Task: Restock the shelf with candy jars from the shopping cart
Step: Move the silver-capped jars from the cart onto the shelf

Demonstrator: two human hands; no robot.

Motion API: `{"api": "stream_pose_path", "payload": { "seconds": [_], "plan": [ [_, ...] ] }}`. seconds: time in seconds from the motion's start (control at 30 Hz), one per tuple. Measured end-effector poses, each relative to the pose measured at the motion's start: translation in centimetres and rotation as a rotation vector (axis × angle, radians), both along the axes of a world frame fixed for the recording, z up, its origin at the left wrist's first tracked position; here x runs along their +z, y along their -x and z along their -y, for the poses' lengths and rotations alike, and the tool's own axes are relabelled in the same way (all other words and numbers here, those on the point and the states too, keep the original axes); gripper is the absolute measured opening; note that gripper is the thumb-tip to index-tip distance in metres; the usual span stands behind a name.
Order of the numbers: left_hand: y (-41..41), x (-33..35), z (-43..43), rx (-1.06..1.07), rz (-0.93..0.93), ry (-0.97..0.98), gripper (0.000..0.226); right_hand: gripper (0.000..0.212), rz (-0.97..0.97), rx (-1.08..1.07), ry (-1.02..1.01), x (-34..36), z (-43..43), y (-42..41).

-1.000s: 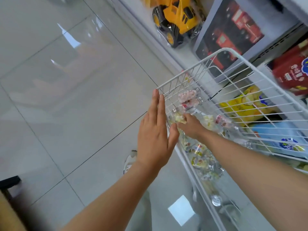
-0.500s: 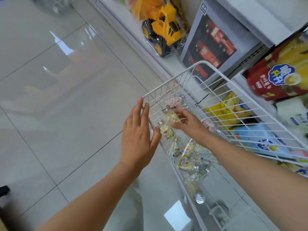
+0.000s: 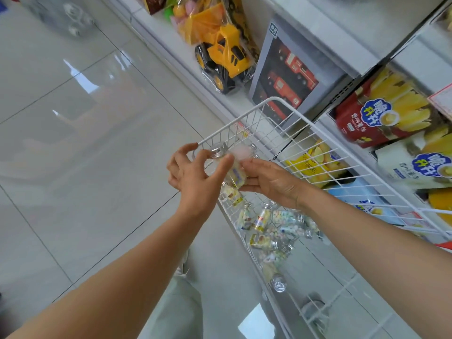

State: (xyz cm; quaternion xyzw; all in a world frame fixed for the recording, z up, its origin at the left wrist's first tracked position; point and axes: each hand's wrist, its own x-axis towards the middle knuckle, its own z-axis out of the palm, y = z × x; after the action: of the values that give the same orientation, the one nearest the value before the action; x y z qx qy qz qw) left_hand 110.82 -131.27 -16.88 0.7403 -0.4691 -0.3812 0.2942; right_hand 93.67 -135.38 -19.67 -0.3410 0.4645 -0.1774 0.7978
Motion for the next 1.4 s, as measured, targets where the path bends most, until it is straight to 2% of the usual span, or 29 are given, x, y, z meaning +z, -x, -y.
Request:
{"api": "stream_pose_path", "payload": {
  "seconds": [0.13, 0.27, 0.43, 0.6, 0.73, 0.83, 0.97, 1.1, 1.3, 1.4],
  "plan": [
    [-0.9, -0.2, 0.2, 0.147, -0.03, 0.055, 0.048, 0.036, -0.369, 0.061, 0.12, -2.6, 0.0, -0.4],
    [-1.2, -0.3, 0.1, 0.269, -0.156, 0.099, 0.034, 0.046, -0.468, 0.247, 0.029, -5.5, -1.1, -1.2],
    [-1.2, -0.8, 0.4, 0.314, -0.23, 0.12, 0.039, 0.055, -0.528, 0.31, -0.04, -8.2, -2.3, -2.7],
    [-1.2, -1.1, 0.3, 0.318, -0.226, 0.107, 0.042, 0.058, -0.883, 0.541, 0.114, -10.9, -2.8, -3.2],
    [-1.3, -1.5, 0.3, 0.316, -0.232, 0.112, 0.04, 0.04, -0.792, 0.343, 0.268, -11.6, -3.5, -3.1],
    [-1.2, -1.6, 0.5, 0.318, -0.243, 0.109, 0.04, 0.024, -0.761, 0.369, 0.299, -12.2, -3.5, -3.1],
    [-1.1, -1.6, 0.6, 0.328, -0.239, 0.112, 0.043, 0.023, -0.755, 0.439, 0.312, -12.6, -3.8, -2.9],
    [-1.0, -1.5, 0.6, 0.327, -0.231, 0.107, 0.041, 0.026, -0.769, 0.38, 0.339, -12.5, -3.8, -2.8],
    [-1.0, -1.6, 0.8, 0.312, -0.202, 0.112, 0.041, 0.019, -0.806, 0.273, 0.372, -12.4, -4.3, -2.5],
    [-1.1, -1.7, 0.8, 0.305, -0.196, 0.121, 0.044, 0.017, -0.764, 0.23, 0.389, -12.1, -4.2, -2.2]
  ]
}}
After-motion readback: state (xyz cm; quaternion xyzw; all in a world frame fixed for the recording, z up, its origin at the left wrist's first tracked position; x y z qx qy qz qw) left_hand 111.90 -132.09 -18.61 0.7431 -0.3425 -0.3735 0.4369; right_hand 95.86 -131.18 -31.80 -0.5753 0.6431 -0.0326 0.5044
